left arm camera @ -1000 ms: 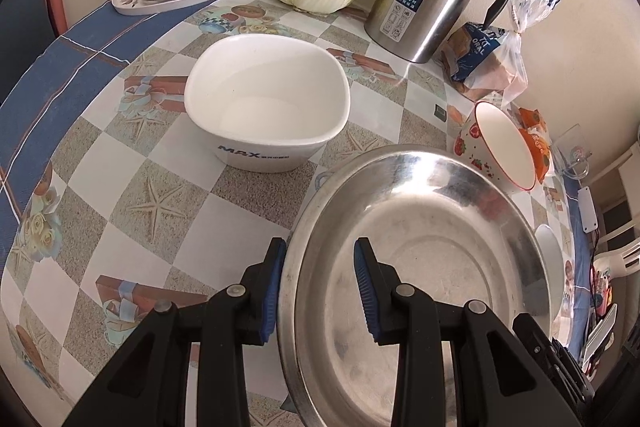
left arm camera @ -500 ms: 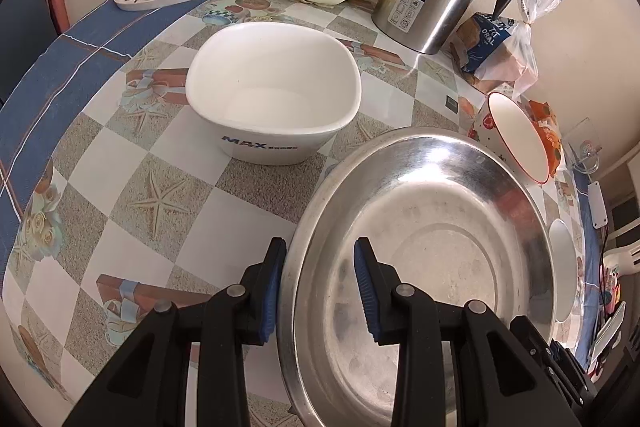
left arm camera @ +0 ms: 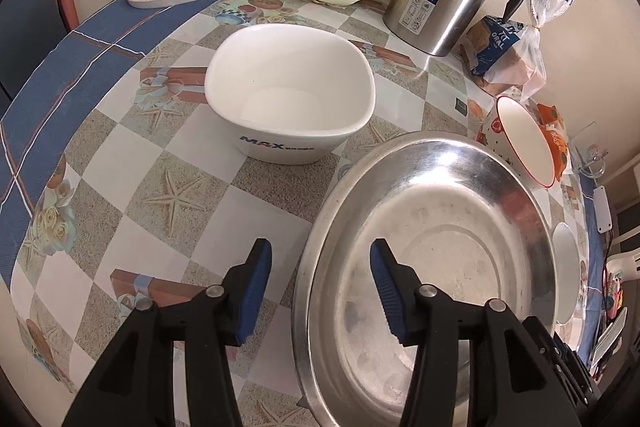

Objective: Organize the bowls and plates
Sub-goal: 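Lower the basin onto the table and open the left gripper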

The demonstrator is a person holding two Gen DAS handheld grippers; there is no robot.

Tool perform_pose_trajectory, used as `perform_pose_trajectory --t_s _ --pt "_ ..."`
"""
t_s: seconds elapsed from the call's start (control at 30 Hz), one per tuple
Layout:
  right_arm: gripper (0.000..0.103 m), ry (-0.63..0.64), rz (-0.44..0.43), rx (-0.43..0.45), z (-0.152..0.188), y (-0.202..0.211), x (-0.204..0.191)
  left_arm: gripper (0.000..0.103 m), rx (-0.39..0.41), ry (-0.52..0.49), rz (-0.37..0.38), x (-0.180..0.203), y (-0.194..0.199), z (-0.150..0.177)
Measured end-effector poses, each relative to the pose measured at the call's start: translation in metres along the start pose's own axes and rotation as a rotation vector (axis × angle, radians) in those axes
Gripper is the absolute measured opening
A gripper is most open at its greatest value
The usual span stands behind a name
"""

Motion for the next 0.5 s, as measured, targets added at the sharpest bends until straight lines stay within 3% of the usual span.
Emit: perform_pose_trajectory --t_s 0.27,0.33,0.5 --pt "0.027 -0.004 0.016 0.015 -0.007 0.017 0.001 0.07 0.025 -0.01 -0.038 -0.002 0.011 -0.002" --pt "0.027 0.0 0.02 0.023 -0.009 0.022 0.0 0.081 0.025 -0.016 -0.043 -0.002 0.013 -0.002" --pt "0.027 0.011 0.027 0.037 -0.012 0.032 -0.002 0.084 0.027 -0.016 -0.044 -0.001 0.014 -0.002"
Point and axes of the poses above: each gripper's, at about its wrist camera, not at the fingertips, and y roughly against the way its jaws point, x to its right, z to its underside, the point moved 5 cm from there along -y, roughly the way its jaws point, and after that the axes turned 5 degrees about -z, right-handed, at the moved point
